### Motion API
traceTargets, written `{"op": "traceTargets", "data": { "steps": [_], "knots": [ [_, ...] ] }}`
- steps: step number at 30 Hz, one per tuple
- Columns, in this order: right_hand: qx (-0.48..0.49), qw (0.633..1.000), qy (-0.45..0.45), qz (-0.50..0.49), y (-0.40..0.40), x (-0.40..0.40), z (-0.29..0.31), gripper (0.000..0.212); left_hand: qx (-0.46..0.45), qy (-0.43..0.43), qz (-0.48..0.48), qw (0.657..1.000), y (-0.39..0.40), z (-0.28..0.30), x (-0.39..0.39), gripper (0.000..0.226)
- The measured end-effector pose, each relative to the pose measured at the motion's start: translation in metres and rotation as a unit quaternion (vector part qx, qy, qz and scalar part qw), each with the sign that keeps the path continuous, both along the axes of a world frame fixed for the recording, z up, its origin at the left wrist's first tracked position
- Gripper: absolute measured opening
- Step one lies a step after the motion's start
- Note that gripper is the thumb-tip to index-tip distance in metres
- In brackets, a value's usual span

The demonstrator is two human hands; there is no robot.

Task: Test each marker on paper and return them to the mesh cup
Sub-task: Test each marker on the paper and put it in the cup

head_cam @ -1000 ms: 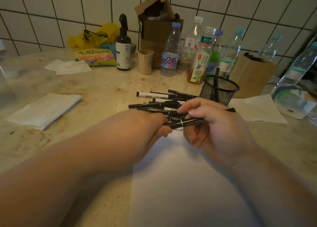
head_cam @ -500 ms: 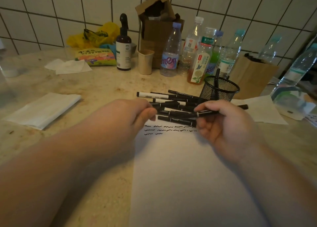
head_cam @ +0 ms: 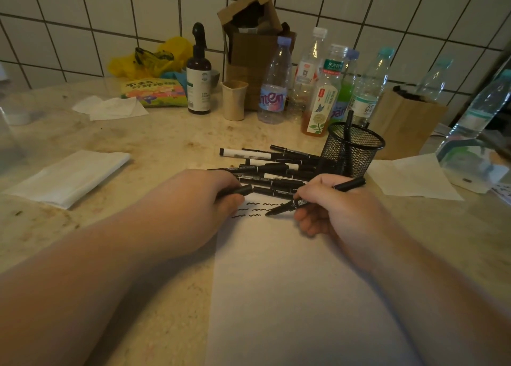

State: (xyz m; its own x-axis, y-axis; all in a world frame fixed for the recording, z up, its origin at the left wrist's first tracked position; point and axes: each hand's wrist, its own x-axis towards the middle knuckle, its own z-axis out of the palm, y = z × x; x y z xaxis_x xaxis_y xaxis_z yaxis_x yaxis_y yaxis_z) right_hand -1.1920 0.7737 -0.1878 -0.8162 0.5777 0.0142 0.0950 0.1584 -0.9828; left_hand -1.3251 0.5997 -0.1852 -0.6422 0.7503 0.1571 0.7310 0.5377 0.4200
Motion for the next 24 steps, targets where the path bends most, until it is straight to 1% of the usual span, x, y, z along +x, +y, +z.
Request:
{"op": "traceTargets", "data": {
  "steps": [7,16,21,24],
  "knots": [
    [0.012,1.000,-0.005,0.007,-0.0019,-0.0023,-0.0027,0.018,-0.005,0.006,0.009,1.000,0.0016,-0.0015,-0.0029,0.019],
    [0.015,0.999,-0.016,-0.031,-0.0002,-0.0028,-0.0019,0.017,-0.004,0.012,0.002,1.000,0.0014,-0.0017,-0.0040,0.019],
    [0.002,0.999,-0.009,-0.045,0.0017,-0.0013,-0.0011,0.017,0.005,0.011,0.001,1.000,0.0011,-0.0019,-0.0038,0.019],
    [-0.034,0.998,0.004,-0.051,0.0021,-0.0007,-0.0002,0.016,-0.003,-0.003,-0.004,1.000,0.0013,-0.0015,-0.0036,0.021]
  ]
}}
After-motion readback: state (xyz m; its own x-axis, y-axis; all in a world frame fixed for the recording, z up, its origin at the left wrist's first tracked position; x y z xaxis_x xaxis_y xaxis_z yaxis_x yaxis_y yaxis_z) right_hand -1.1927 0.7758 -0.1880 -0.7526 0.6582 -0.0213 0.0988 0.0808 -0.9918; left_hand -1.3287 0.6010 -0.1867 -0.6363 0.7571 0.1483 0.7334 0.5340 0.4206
